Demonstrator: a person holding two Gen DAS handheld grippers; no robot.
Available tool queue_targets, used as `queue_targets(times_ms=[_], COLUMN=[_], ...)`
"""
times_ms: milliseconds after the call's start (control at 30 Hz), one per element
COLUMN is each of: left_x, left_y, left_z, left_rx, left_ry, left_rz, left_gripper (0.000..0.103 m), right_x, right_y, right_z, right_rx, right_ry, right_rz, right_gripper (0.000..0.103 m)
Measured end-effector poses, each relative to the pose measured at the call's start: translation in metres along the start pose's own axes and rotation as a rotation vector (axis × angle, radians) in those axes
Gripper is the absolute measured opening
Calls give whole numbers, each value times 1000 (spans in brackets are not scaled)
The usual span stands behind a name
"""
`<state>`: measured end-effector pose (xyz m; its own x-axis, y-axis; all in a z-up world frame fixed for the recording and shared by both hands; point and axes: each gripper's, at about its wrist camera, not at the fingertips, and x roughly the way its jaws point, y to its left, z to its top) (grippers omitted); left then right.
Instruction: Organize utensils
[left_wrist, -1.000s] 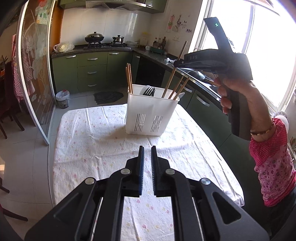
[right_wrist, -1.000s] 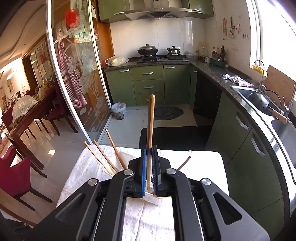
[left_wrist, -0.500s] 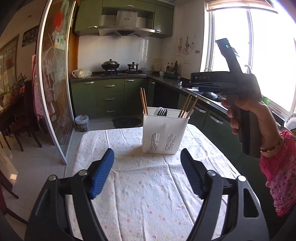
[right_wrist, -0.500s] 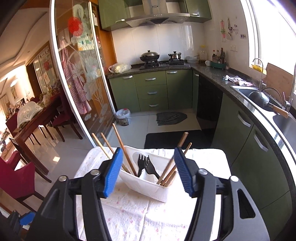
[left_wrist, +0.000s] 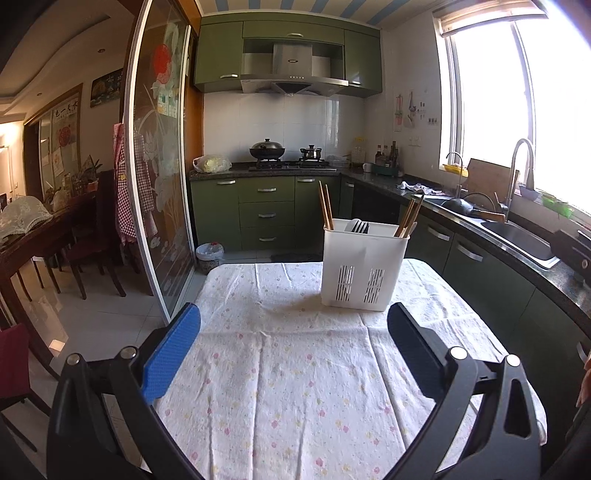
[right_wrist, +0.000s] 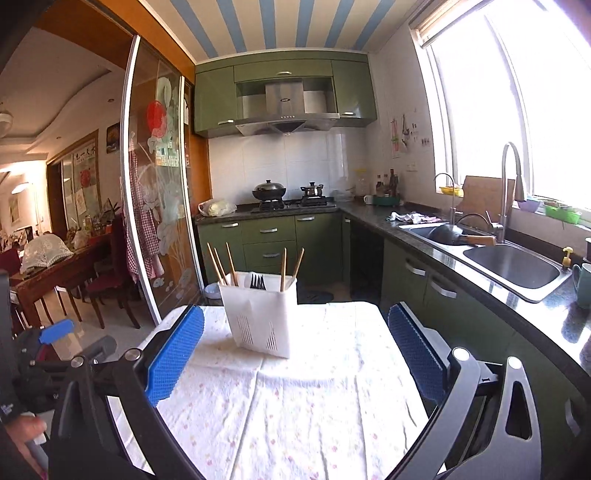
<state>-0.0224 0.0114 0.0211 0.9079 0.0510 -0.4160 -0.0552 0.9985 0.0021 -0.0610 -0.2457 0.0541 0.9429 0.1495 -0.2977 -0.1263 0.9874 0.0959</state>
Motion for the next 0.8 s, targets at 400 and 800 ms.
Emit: queue_targets(times_ms=[400, 800], left_x=[-13, -13], left_y=[1, 3], left_z=[-9, -9], left_rx=[26, 21], left_ry=[-7, -3], left_rz=[28, 21], left_gripper=[96, 96], right_x=[-15, -15], right_y=[17, 11], right_z=[-24, -12], right_rx=[12, 24], right_ry=[-19, -43], right_rz=[-39, -62], right_gripper=[99, 99])
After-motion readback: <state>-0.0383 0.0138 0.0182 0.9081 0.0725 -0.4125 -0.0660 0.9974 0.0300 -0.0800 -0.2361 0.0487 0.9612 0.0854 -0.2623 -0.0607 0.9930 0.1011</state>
